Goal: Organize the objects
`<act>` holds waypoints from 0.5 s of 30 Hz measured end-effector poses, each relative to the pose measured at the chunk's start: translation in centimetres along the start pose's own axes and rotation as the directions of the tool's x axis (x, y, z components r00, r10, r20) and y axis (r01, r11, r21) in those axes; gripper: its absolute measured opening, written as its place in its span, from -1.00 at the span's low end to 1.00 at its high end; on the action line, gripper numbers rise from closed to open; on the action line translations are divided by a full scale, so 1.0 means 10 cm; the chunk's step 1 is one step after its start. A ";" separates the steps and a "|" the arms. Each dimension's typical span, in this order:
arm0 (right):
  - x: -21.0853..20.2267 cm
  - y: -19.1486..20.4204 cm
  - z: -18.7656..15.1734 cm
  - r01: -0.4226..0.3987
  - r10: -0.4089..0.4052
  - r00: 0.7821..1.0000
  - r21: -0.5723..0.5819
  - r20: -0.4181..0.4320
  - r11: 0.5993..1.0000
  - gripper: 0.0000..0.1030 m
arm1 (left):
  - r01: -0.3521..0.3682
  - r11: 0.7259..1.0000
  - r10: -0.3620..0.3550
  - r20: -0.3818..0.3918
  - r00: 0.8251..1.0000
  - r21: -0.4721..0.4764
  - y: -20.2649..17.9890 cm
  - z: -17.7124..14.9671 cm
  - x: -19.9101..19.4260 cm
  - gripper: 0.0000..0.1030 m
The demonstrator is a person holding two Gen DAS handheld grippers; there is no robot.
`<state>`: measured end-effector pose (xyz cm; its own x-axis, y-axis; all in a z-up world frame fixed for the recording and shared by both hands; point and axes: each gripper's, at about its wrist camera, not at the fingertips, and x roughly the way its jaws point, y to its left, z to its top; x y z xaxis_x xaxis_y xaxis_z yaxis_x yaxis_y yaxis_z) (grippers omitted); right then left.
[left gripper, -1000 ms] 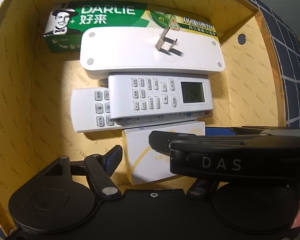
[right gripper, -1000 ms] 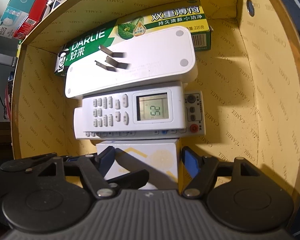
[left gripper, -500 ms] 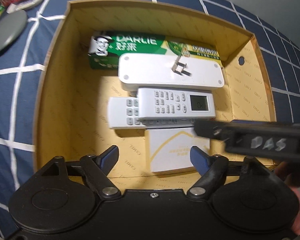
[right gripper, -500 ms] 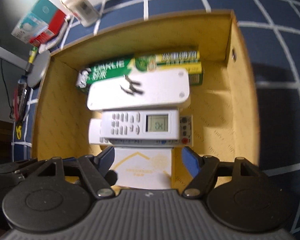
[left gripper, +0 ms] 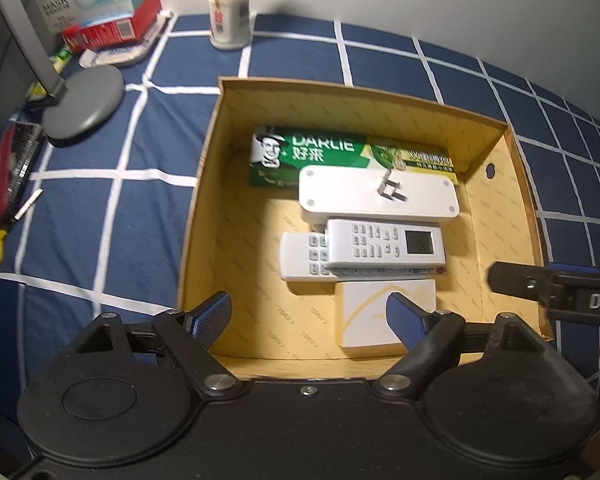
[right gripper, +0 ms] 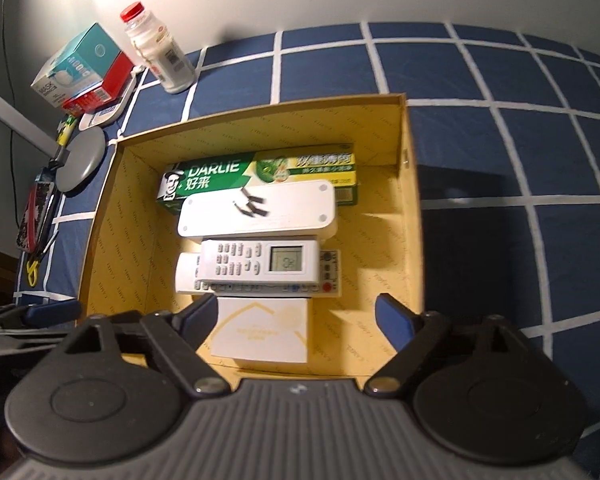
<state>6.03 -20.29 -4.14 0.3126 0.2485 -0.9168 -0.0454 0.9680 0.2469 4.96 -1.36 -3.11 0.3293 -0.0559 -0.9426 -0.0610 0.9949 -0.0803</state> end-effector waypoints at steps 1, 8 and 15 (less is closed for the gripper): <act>-0.03 -0.01 0.00 0.009 -0.009 1.000 0.001 0.004 1.000 0.76 | -0.004 1.000 0.004 0.006 1.000 -0.001 0.01 0.00 -0.03 0.66; -0.19 -0.13 -0.05 0.043 -0.043 0.999 0.015 0.025 0.999 0.92 | -0.032 0.999 0.032 0.044 0.999 -0.004 0.04 -0.02 -0.18 0.91; -0.26 -0.22 -0.11 0.062 -0.063 0.997 0.023 0.034 0.998 1.00 | -0.060 0.998 0.060 0.059 0.996 0.008 0.03 -0.02 -0.27 1.00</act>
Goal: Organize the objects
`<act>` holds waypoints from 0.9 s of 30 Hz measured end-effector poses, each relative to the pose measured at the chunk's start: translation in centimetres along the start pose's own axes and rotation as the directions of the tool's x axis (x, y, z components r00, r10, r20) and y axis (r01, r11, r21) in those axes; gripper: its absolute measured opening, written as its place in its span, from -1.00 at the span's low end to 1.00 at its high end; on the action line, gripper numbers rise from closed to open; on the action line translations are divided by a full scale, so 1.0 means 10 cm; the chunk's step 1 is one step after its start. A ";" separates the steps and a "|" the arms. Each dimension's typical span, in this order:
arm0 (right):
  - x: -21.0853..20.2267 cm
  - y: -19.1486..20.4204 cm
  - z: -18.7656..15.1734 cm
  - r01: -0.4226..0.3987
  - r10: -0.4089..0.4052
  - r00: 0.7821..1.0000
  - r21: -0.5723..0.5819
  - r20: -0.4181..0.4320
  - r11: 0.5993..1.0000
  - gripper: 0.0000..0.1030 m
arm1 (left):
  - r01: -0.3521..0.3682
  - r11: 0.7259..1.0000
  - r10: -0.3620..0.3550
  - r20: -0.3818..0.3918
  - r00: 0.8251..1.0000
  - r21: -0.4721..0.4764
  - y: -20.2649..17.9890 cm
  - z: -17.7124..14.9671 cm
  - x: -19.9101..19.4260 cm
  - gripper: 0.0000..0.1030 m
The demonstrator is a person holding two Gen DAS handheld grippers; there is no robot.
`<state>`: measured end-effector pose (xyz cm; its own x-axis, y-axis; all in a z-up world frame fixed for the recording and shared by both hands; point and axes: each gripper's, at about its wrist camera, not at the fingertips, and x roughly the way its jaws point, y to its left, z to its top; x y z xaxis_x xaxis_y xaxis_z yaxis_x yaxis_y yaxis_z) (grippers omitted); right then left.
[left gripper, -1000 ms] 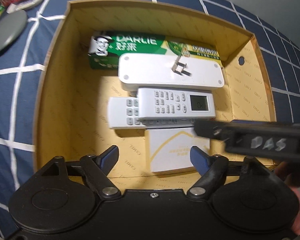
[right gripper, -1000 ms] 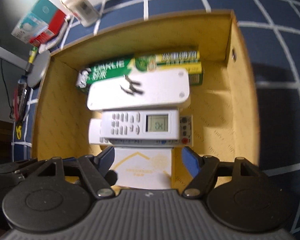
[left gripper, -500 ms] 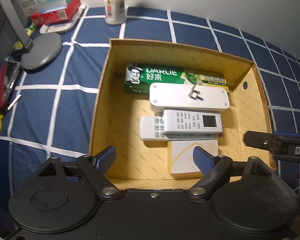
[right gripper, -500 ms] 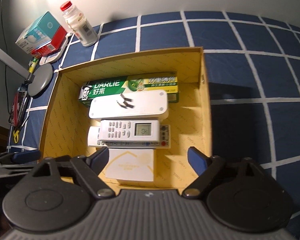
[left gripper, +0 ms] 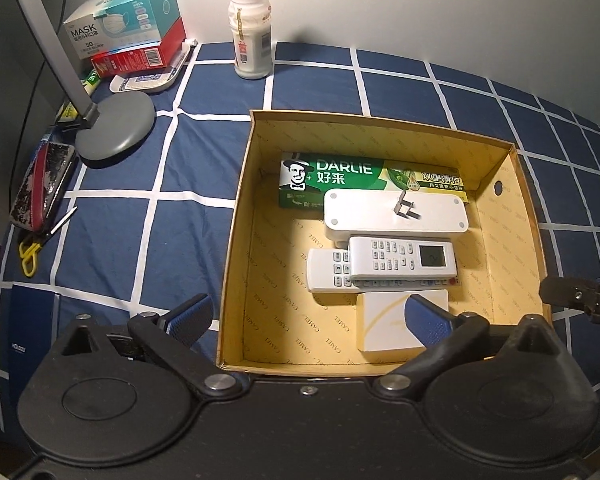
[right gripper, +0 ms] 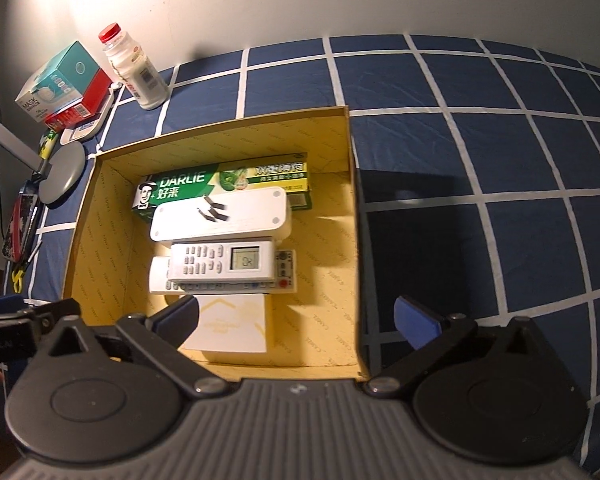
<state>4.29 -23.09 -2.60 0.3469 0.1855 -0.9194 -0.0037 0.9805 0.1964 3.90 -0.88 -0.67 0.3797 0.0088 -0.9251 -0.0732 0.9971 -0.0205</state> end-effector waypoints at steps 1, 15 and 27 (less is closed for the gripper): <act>-0.01 -0.01 0.00 0.004 -0.004 1.000 0.001 0.002 1.000 1.00 | -0.004 1.000 0.004 0.000 1.000 0.003 0.00 0.00 -0.01 1.00; -0.04 -0.05 -0.04 0.015 -0.015 1.000 -0.005 -0.010 1.000 1.00 | -0.014 1.000 0.014 -0.003 1.000 0.012 -0.02 0.00 -0.02 1.00; -0.03 0.01 -0.04 0.012 -0.012 1.000 -0.018 -0.009 1.000 1.00 | -0.018 1.000 0.018 0.004 1.000 0.013 0.00 0.02 -0.04 1.00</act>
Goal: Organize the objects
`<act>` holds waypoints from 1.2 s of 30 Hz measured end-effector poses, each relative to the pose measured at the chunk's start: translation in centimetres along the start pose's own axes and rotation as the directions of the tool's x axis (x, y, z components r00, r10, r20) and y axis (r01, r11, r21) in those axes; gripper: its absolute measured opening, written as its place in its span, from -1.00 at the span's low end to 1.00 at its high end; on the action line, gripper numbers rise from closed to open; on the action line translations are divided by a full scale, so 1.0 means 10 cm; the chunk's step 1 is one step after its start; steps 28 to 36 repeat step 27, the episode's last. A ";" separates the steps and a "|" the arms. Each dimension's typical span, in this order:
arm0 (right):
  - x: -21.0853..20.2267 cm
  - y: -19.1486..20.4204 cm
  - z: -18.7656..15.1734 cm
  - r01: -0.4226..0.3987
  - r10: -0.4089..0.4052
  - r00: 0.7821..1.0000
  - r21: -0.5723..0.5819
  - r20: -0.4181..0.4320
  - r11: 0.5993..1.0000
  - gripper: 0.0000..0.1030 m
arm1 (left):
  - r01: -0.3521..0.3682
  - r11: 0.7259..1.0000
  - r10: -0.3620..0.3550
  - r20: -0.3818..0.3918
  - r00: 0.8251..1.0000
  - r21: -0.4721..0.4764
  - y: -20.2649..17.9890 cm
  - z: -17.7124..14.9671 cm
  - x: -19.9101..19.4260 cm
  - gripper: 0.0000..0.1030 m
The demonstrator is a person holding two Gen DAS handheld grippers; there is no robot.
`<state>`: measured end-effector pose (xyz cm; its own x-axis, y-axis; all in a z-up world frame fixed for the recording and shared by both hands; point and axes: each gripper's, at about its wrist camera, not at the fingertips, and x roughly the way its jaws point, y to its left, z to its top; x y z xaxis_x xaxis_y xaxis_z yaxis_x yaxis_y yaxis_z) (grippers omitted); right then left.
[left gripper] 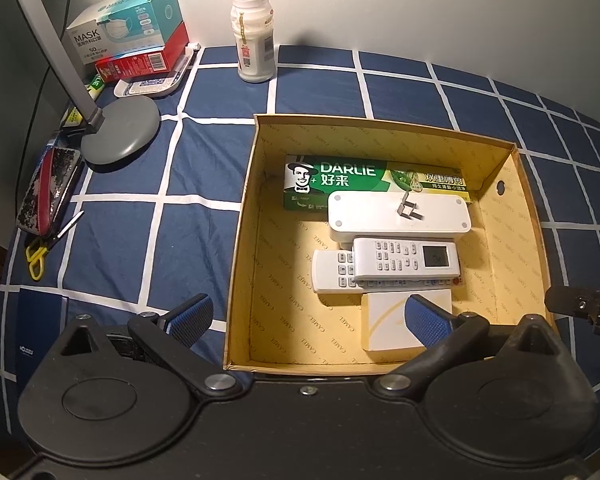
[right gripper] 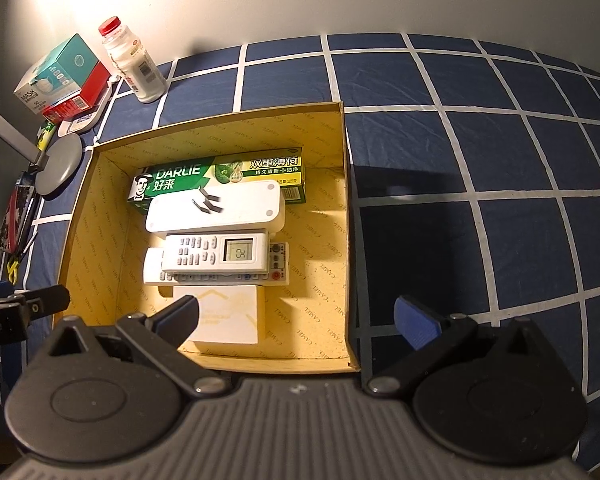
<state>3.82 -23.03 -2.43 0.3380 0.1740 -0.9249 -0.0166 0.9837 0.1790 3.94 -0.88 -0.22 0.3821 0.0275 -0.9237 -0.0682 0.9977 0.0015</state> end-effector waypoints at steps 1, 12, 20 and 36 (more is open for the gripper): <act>0.00 0.01 0.00 0.001 -0.001 1.000 -0.001 0.000 1.000 1.00 | -0.001 1.000 0.001 0.000 1.000 0.000 0.00 0.00 0.00 1.00; 0.00 0.01 0.00 0.003 -0.003 1.000 0.003 0.001 1.000 1.00 | -0.006 1.000 0.006 -0.006 1.000 0.012 -0.01 -0.02 0.01 1.00; 0.01 0.03 0.00 0.001 -0.001 1.000 -0.003 -0.003 1.000 1.00 | -0.008 1.000 0.008 -0.015 1.000 0.009 0.00 -0.01 0.03 1.00; 0.01 0.04 0.00 0.006 -0.006 1.000 -0.001 -0.003 1.000 1.00 | -0.009 1.000 0.009 -0.011 1.000 0.009 0.00 -0.01 0.03 1.00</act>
